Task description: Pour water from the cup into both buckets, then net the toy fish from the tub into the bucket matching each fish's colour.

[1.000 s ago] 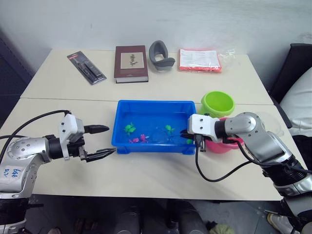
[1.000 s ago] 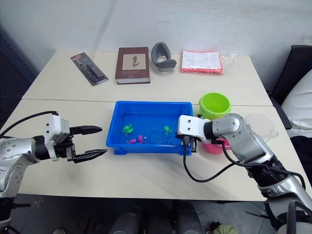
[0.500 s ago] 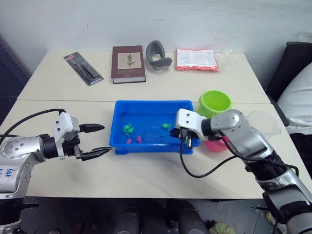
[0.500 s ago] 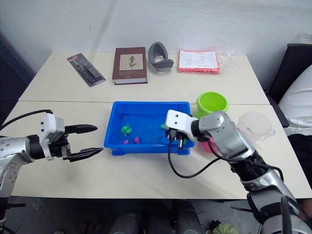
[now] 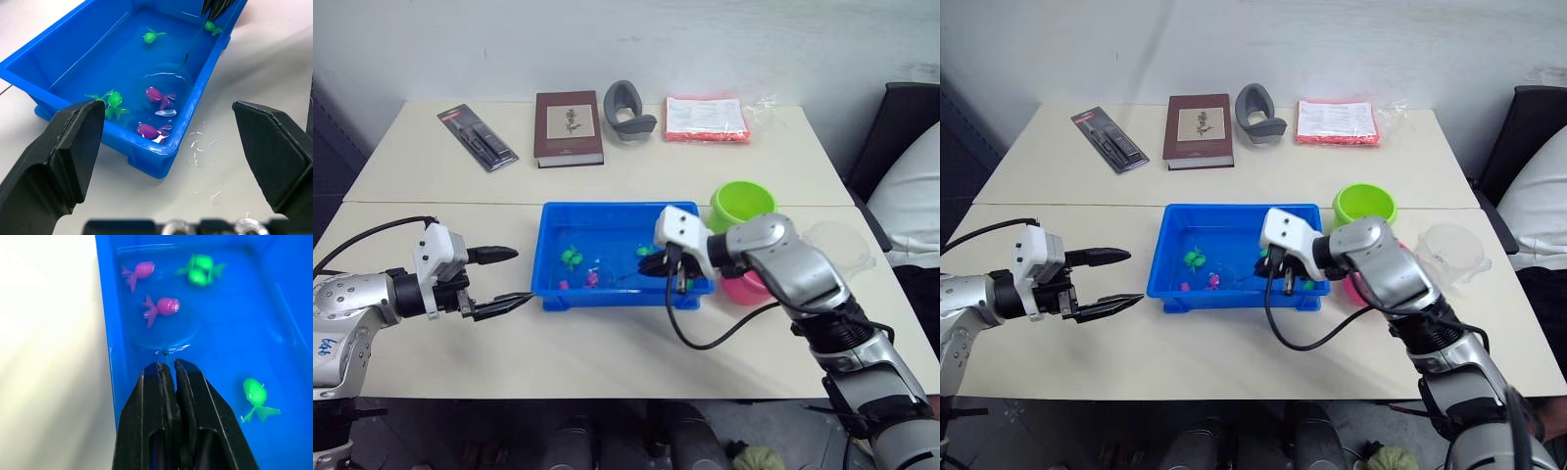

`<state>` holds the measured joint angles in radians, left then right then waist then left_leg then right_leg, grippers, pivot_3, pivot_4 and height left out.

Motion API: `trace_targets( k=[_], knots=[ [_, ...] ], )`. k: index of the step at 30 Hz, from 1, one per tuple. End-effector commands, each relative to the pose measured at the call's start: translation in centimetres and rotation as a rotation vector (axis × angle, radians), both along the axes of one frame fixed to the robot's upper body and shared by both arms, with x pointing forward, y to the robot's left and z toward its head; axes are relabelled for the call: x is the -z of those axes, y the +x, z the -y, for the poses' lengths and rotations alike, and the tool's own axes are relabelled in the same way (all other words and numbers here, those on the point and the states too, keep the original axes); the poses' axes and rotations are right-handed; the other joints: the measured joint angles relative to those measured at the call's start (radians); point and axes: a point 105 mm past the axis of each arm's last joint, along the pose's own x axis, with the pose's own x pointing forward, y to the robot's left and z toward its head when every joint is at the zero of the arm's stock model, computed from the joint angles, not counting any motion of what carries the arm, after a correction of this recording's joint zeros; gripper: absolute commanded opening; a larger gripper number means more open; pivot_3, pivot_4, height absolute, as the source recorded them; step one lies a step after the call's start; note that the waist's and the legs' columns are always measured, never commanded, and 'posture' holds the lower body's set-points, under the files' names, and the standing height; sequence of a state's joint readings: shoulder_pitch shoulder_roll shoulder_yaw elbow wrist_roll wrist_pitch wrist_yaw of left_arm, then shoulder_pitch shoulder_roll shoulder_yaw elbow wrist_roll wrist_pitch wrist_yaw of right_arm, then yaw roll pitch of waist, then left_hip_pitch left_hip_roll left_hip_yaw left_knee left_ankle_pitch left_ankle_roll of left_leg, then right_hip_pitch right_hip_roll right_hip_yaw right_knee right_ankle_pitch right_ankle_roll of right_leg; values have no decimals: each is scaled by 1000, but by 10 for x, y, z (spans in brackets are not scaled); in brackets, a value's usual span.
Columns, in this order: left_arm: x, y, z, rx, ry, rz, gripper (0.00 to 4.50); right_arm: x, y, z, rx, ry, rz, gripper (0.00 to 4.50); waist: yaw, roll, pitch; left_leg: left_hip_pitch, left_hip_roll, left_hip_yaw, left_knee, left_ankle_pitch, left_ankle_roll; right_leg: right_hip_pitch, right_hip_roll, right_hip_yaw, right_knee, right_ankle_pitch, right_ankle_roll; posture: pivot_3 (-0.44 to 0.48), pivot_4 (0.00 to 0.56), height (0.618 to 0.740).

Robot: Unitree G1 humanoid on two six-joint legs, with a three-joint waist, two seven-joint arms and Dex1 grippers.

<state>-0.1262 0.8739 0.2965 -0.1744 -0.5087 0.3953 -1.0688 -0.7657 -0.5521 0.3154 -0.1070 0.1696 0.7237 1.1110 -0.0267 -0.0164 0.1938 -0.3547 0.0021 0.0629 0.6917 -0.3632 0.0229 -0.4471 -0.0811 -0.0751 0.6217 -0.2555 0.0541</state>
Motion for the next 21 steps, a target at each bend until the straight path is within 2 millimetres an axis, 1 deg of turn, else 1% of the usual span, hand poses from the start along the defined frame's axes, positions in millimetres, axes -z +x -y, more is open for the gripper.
trace_targets(
  k=[1, 4, 6, 9, 11, 13, 17, 19, 21],
  knots=[
    [-10, 1, -9, -46, -28, 44, 4489, -11, -5, 20, 9, 80, -15, 0, 3, 0, 0, 0, 0, 0, 0, 0, 0, 0, 0, 0, 0, 0, 0, 0, 150, 740],
    [-10, 2, -8, -41, -29, 45, 4489, -20, -5, 33, 47, 153, -11, 0, 2, 0, 0, 0, 0, -1, -1, 0, 1, 0, 0, -1, -1, 0, 0, 0, 150, 740],
    [-13, 5, -5, -27, -31, 56, 4489, -29, -7, 49, 80, 210, -1, 0, 2, 0, 0, 0, 0, 0, 0, 0, 1, 0, 0, -1, -1, 0, 0, 0, 150, 740],
    [-26, 12, 4, -3, -55, 98, 4489, -41, -6, 77, 162, 253, 127, 0, 5, 0, 0, 0, 0, 0, -1, -1, 0, 0, 0, -1, -1, 0, 0, 0, 150, 740],
    [-34, 16, 10, 9, -80, 116, 4489, -46, -5, 86, 202, 275, 181, 0, 10, 0, 0, 0, 0, -1, -1, -1, 0, 0, 0, -1, -1, 0, 0, 0, 150, 740],
    [-42, 18, 21, 54, -106, 127, 4489, -47, -13, 102, 232, 279, 184, 0, 13, 0, 0, 0, -1, 0, 0, -1, 0, 1, 0, 0, -1, 0, 0, 0, 150, 740],
    [-48, 22, 39, 126, -131, 129, 4489, -49, -29, 126, 307, 286, 238, 0, 24, 0, 0, 0, 0, 0, -2, -1, 0, 1, 1, -1, -1, 0, 0, 0, 150, 740],
    [-51, 26, 47, 151, -148, 131, 4489, -49, -36, 134, 349, 300, 253, 0, 25, 0, 0, 0, 0, 1, -1, 0, 0, 1, 1, 0, -1, 0, 1, 0, 150, 740],
    [-54, 30, 55, 183, -150, 145, 4489, -49, -48, 140, 369, 322, 241, 0, 28, 0, 0, 0, -1, 2, -1, 0, 1, 1, 1, 1, -1, 1, 2, 0, 150, 740]
  ],
)
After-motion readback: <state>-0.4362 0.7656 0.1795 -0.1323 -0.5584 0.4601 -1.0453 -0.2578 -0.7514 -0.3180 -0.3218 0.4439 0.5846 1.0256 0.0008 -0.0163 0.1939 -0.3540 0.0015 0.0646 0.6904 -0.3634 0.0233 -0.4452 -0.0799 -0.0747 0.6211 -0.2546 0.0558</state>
